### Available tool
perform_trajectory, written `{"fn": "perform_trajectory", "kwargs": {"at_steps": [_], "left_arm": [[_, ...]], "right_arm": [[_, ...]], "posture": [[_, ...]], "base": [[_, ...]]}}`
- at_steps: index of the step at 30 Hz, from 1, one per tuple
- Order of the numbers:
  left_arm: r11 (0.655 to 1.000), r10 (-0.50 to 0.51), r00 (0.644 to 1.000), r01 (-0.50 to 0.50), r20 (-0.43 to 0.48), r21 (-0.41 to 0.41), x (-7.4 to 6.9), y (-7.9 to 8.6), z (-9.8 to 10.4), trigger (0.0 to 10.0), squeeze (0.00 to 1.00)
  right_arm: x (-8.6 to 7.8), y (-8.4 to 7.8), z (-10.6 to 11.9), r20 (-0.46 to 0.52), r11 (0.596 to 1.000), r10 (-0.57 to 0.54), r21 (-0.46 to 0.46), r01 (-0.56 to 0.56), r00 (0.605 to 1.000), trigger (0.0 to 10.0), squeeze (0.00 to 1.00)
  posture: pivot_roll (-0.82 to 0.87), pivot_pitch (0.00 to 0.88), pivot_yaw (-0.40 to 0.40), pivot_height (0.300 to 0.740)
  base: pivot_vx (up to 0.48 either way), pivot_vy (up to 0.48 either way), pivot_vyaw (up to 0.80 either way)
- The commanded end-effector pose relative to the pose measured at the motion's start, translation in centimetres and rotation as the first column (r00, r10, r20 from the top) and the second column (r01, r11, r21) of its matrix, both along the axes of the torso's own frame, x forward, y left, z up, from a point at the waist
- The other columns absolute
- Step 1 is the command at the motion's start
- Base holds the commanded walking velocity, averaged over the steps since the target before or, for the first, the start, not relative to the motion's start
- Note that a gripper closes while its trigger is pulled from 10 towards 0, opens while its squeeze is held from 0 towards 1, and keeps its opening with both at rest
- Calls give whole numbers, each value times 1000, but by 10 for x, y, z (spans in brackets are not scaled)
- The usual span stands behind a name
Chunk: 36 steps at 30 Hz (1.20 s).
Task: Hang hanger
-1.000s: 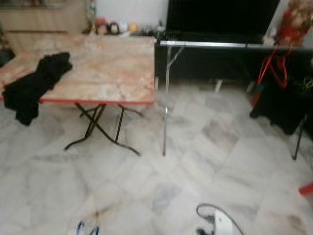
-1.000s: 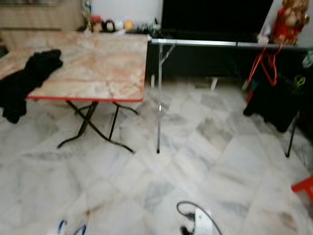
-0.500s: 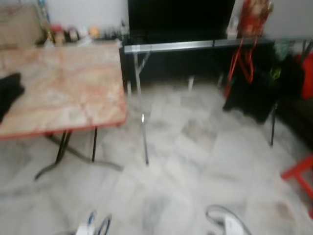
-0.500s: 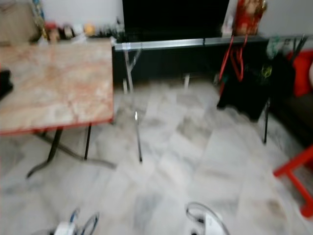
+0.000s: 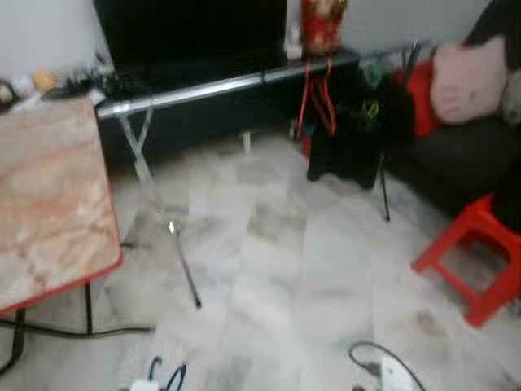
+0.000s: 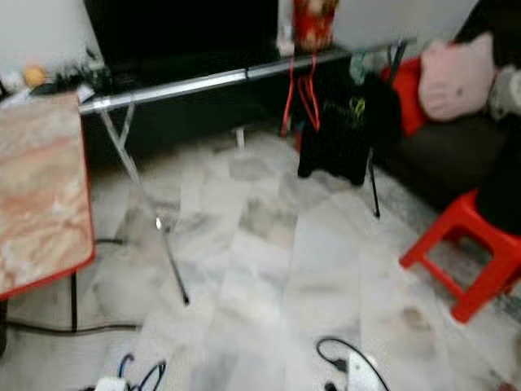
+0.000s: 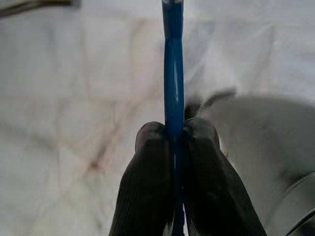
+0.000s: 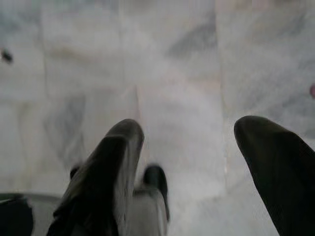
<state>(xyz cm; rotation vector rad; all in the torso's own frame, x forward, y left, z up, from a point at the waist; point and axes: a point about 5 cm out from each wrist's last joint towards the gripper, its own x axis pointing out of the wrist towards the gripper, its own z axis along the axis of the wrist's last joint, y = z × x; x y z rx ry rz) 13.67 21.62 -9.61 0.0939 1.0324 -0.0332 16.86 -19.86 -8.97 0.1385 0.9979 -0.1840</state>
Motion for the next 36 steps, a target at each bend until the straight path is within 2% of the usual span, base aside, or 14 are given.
{"fn": "perform_trajectory", "kwargs": {"at_steps": [1, 22, 36], "left_arm": [[1000, -2, 1000, 3, -31, 15, -9, 5, -2, 10000, 0], [998, -53, 997, 54, -55, 12, -11, -4, -5, 10000, 0], [999, -42, 996, 44, -80, 17, -15, -3, -7, 10000, 0]], "right_arm": [[-3, 10, -3, -14, 1000, 11, 20, -11, 1000, 10000, 0], [0, 9, -1, -6, 1000, 4, 5, -4, 1000, 10000, 0], [1, 8, -1, -13, 1000, 26, -11, -26, 1000, 10000, 0]], "posture": [[7, 19, -19, 740], [-1, 39, -13, 740], [-7, 40, -17, 740]], "base": [[337, 0, -619], [339, 0, 0], [335, 0, 0]]}}
